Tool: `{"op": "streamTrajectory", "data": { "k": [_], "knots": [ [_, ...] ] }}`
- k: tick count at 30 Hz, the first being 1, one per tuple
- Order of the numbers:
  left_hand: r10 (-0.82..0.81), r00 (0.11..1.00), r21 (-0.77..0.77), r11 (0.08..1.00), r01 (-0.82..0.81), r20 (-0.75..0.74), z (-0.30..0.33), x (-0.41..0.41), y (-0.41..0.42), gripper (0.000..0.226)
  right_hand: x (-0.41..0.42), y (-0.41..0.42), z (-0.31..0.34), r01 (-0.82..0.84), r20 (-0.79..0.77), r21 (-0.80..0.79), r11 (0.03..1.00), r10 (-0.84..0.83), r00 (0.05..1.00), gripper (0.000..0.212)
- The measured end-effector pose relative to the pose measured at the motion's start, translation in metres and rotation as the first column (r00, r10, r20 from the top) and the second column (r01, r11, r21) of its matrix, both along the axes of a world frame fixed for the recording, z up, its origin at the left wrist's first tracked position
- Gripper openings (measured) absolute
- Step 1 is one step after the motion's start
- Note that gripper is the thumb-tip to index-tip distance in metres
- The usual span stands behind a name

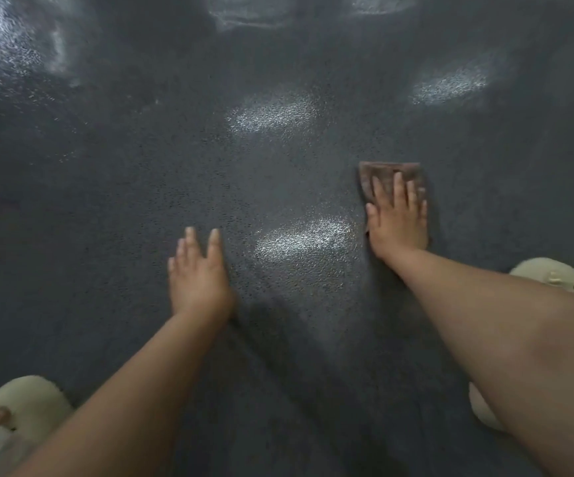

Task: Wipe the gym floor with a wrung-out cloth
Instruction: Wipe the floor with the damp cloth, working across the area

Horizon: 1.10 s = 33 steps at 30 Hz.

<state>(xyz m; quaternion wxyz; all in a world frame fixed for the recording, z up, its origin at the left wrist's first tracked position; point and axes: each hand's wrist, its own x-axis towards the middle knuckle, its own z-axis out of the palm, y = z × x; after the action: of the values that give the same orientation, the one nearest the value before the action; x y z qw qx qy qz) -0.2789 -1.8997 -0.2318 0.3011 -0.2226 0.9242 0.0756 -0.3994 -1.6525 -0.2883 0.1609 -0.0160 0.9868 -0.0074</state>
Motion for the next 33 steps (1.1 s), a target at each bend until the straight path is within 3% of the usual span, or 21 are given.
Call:
{"op": "streamTrajectory", "data": {
  "k": [5, 10, 16, 19, 21, 24, 27, 30, 33],
  "knots": [
    [-0.191, 0.982, 0.126, 0.974, 0.189, 0.006, -0.004, -0.011, 0.072, 0.121, 0.026, -0.029, 0.0, 0.084, -0.004, -0.089, 0.992, -0.085, 0.996, 0.052],
    [-0.266, 0.956, 0.006, 0.964, 0.267, 0.121, -0.013, -0.012, 0.098, 0.118, 0.079, -0.039, -0.003, -0.101, 0.003, -0.142, 0.985, 0.102, 0.995, 0.057],
    [-0.277, 0.948, -0.106, 0.949, 0.296, 0.158, -0.013, -0.022, 0.111, 0.104, 0.089, -0.016, -0.007, -0.357, -0.023, -0.09, 0.93, 0.356, 0.934, 0.053],
    [-0.281, 0.937, -0.108, 0.945, 0.307, 0.209, -0.01, -0.024, 0.114, 0.117, 0.071, 0.018, -0.005, -0.522, -0.009, -0.132, 0.842, 0.526, 0.85, 0.055],
    [-0.286, 0.933, -0.098, 0.945, 0.313, 0.219, -0.008, -0.024, 0.112, 0.124, 0.057, 0.038, -0.003, -0.542, 0.011, -0.156, 0.826, 0.55, 0.835, 0.058],
    [-0.302, 0.931, -0.09, 0.941, 0.325, 0.206, -0.007, -0.023, 0.11, 0.126, 0.035, 0.068, -0.004, -0.375, -0.011, -0.112, 0.92, 0.376, 0.927, 0.057],
    [-0.306, 0.929, -0.083, 0.941, 0.329, 0.207, -0.007, -0.022, 0.109, 0.126, 0.018, 0.093, -0.005, -0.067, -0.023, -0.054, 0.996, 0.066, 0.998, 0.053],
    [-0.319, 0.925, -0.083, 0.936, 0.341, 0.209, -0.007, -0.021, 0.108, 0.125, 0.018, 0.084, -0.004, 0.133, 0.002, -0.054, 0.99, -0.133, 0.991, 0.052],
    [-0.328, 0.919, -0.082, 0.932, 0.352, 0.219, -0.006, -0.021, 0.107, 0.125, 0.03, 0.055, 0.002, 0.222, 0.038, -0.095, 0.97, -0.219, 0.975, 0.052]
  ]
}}
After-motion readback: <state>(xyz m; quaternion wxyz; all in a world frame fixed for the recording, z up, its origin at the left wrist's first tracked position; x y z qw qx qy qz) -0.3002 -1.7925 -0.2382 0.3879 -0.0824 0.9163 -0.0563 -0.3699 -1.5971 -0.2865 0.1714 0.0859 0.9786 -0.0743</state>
